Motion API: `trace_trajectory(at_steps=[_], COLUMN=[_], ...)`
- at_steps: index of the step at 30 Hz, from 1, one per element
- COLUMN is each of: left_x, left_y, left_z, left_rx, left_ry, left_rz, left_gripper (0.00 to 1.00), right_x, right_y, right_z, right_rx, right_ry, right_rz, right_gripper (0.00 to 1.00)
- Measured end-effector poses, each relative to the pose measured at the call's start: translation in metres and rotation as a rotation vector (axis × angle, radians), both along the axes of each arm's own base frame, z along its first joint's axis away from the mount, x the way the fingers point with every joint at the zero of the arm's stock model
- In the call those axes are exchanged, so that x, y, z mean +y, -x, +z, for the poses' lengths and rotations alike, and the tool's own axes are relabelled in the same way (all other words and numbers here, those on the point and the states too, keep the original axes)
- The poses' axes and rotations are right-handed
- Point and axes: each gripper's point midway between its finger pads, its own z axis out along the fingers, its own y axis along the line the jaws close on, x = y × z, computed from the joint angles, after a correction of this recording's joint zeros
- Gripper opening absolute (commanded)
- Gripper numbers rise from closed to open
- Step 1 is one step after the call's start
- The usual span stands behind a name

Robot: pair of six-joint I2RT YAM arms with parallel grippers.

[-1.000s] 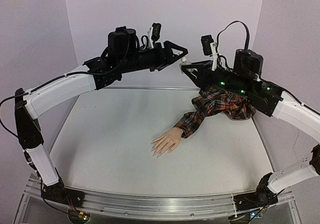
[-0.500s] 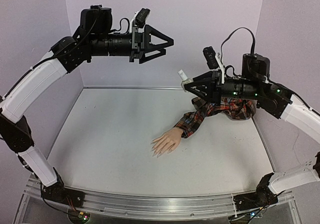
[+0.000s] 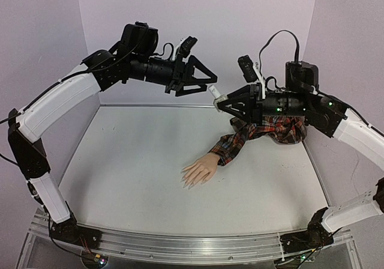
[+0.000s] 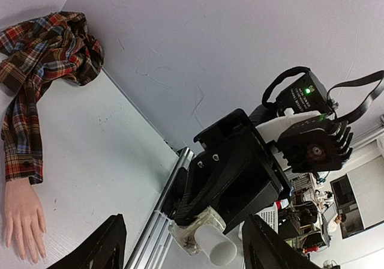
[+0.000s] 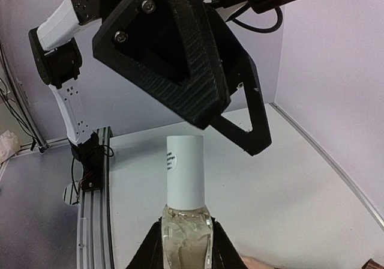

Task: Paint the nails
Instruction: Open the cap of the nail polish bottle.

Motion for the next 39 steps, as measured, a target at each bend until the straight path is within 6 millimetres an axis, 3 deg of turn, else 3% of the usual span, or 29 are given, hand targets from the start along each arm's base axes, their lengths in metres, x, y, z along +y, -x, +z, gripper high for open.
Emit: trace_trajectory(at_steps=[6,12,22,39], left_x=[-0.006,-0.009,-0.013,-0.015], left_y=[0.005,0.01,0.007,0.007], left_z=[-0.005,-0.006,-0.013,-0.009], left_rx=[0.01,-0.006,-0.007,-0.04], left_ry=[-0.006,-0.009,-0.044,-0.058], left_rz=[-0.027,-0.042,-0.031,-0.011], left_gripper=[0.67,0.47,0.51,0.3], right_x=[0.002,0.002,0.0,-0.003], right_y=[-0.003,-0.004,-0.01,-0.018], right_z=[-0.007,-0.008,-0.008,-0.007], right_rx=[0.017,0.018,0.011,0.0], right_ry=[0.017,0.021,0.028,0.032], right_rz=[-0.003,-0.011,-0.044,-0.092], right_gripper=[0.0,0.0,0.0,0.0])
